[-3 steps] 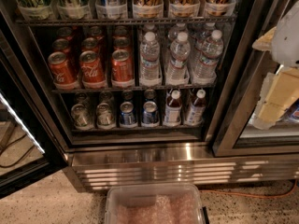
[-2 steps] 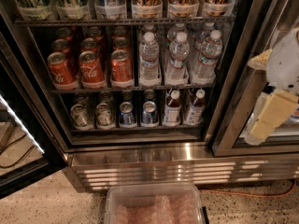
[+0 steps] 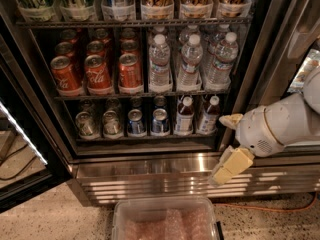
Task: Pick 7up can from bottom shelf of fridge
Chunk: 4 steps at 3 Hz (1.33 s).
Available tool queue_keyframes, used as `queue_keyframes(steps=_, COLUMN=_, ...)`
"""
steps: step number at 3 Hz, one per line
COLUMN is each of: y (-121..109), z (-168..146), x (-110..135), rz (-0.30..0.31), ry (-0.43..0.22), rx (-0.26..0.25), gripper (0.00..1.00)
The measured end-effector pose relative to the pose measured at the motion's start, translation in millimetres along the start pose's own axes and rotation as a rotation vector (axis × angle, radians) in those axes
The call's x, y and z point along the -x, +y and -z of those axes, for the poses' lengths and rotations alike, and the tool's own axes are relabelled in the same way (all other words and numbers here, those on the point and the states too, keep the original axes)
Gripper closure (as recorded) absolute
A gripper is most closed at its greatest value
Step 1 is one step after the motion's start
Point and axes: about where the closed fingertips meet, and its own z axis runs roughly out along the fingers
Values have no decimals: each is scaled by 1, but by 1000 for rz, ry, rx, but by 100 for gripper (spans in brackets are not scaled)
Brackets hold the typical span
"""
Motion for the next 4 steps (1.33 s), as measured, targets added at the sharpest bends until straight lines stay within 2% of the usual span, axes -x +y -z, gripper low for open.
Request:
queue_keyframes(steps=1, y=-1, z=-9, x=12, rz=-30, ry=-62, rx=10, gripper=0)
queue_keyframes(steps=2, y=-1, z=-9, x=12, rz=-29, ry=-61, rx=10, gripper=0)
queue_keyframes(steps=3, y=6, z=-33, x=16, rz=-29, ry=-100, rx=50, gripper=0)
queue_keyframes(steps=4, y=16, z=-82, x=39, rz=-11, ry=-181, rx=133, gripper=0)
